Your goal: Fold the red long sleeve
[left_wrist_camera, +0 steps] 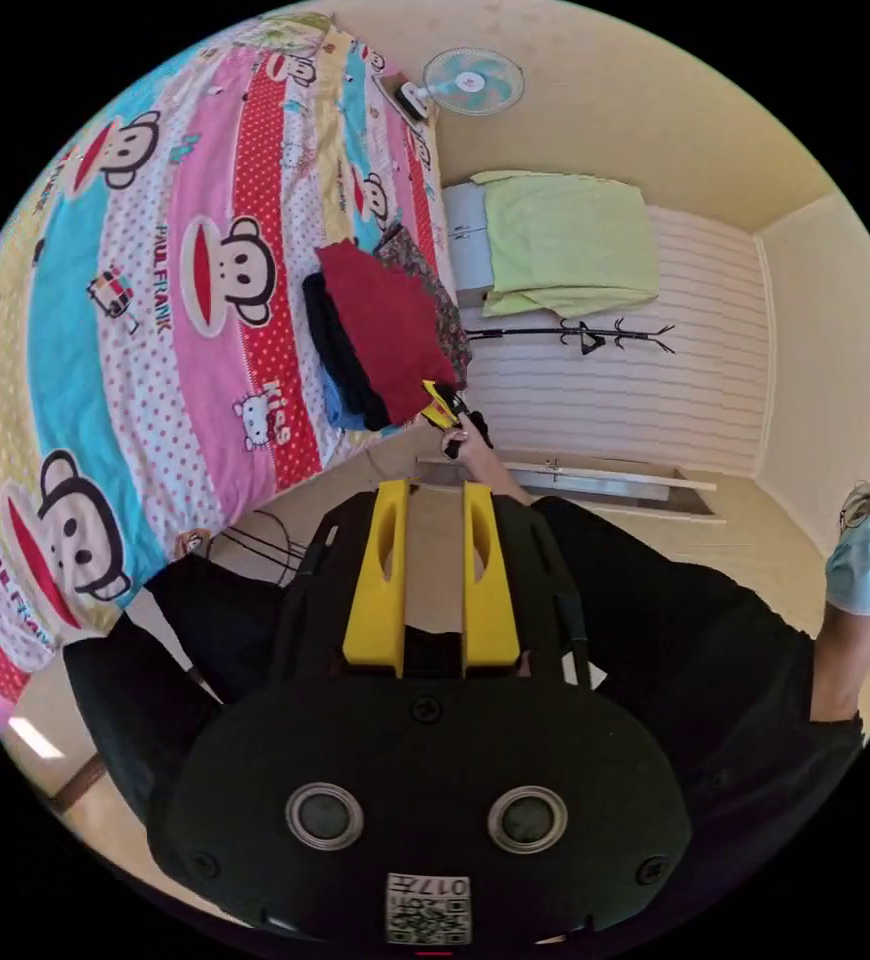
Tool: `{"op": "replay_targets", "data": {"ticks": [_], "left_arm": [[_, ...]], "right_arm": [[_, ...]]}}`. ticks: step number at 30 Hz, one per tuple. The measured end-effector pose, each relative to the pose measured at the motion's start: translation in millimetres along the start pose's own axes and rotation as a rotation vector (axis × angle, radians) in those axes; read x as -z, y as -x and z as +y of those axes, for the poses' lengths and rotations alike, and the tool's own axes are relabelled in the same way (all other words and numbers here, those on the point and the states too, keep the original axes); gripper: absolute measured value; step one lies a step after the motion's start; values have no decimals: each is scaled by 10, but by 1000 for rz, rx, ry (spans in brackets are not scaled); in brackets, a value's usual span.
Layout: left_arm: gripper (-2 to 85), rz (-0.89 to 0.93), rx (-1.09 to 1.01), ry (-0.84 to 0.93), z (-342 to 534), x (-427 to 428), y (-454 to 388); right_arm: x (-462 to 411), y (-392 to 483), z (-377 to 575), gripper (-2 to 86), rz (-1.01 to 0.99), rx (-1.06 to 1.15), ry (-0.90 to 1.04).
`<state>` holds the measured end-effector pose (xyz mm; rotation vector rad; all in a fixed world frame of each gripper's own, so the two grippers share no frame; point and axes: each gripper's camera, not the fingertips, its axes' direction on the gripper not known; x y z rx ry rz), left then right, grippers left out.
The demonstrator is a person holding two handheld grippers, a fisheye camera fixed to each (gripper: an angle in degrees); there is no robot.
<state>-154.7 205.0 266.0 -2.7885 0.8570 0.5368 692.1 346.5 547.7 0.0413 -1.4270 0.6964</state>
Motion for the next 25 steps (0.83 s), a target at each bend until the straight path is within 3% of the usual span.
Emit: {"op": "replay_targets", "data": {"ticks": [4,8,12,18,22,25], "left_arm": [[84,-102,145,-82,349,475,89],[79,-192,222,-217,688,1021,-67],[75,-353,253,-313,993,1411,-247],[74,-302,313,-480,1502,1895,-126],[77,-330,370,-600,1878,2363,14],[85,-323,413,-701,2123,2806,185]], "right_arm": [[-449,419,554,90,272,154,-82],[-872,827,1542,72,644,218,-373],[-1899,1211,2387,38,836,462,-386],[-4249,1682,2968,13,758,834,66],[-5299,2453,3718,9,841,1108,-13],[-5739,3008,4431,6,702,1249,-231]]}}
